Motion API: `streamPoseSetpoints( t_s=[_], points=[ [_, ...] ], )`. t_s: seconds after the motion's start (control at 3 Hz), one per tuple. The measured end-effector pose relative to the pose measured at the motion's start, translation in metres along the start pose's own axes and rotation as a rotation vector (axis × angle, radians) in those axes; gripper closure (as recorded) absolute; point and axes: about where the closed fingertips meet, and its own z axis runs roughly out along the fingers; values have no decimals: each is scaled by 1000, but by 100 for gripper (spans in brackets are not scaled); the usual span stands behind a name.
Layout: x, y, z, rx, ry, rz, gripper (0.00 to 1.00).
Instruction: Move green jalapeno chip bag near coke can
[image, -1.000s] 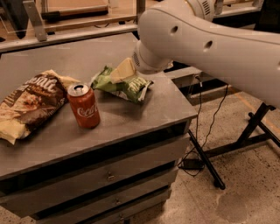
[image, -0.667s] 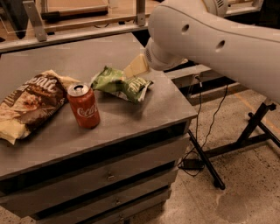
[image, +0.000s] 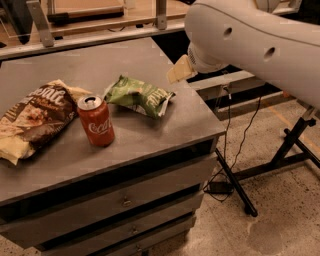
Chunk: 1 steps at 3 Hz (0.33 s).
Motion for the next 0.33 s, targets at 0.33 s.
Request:
streamPoseSetpoints(
  t_s=[0.33],
  points=[
    [0,0,0,0,0,0,0]
  ],
)
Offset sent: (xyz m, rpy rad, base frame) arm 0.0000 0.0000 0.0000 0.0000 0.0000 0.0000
